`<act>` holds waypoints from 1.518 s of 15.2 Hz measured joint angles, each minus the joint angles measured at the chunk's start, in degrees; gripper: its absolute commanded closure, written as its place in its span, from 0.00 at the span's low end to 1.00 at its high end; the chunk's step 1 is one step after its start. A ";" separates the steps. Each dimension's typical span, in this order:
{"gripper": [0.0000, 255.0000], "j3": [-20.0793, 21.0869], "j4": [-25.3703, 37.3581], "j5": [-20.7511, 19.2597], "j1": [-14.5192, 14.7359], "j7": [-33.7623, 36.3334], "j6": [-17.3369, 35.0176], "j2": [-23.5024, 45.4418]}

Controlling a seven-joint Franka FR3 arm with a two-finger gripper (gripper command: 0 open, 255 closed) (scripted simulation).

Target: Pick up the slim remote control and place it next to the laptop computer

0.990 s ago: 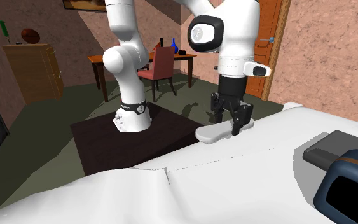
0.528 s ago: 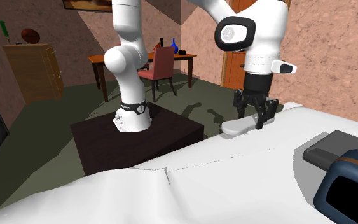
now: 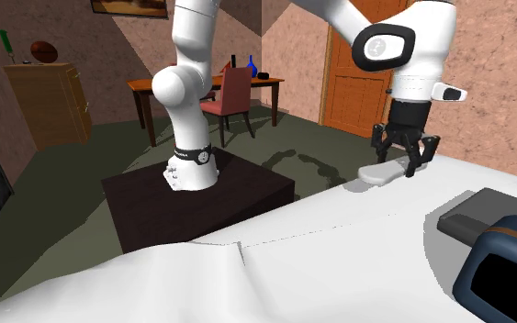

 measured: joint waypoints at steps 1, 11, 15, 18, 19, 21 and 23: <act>1.00 0.32 2.53 0.23 0.27 0.57 -1.06 1.53; 1.00 3.32 30.80 1.77 3.19 7.52 -11.84 19.20; 1.00 4.24 47.14 2.19 3.65 10.05 -18.24 29.13; 1.00 4.53 52.49 2.30 3.77 10.87 -20.05 32.70; 1.00 4.57 52.77 2.34 3.75 10.89 -19.81 33.21; 1.00 4.61 52.54 2.39 3.74 10.90 -18.96 33.84; 1.00 4.66 52.14 2.46 3.72 10.87 -17.93 34.48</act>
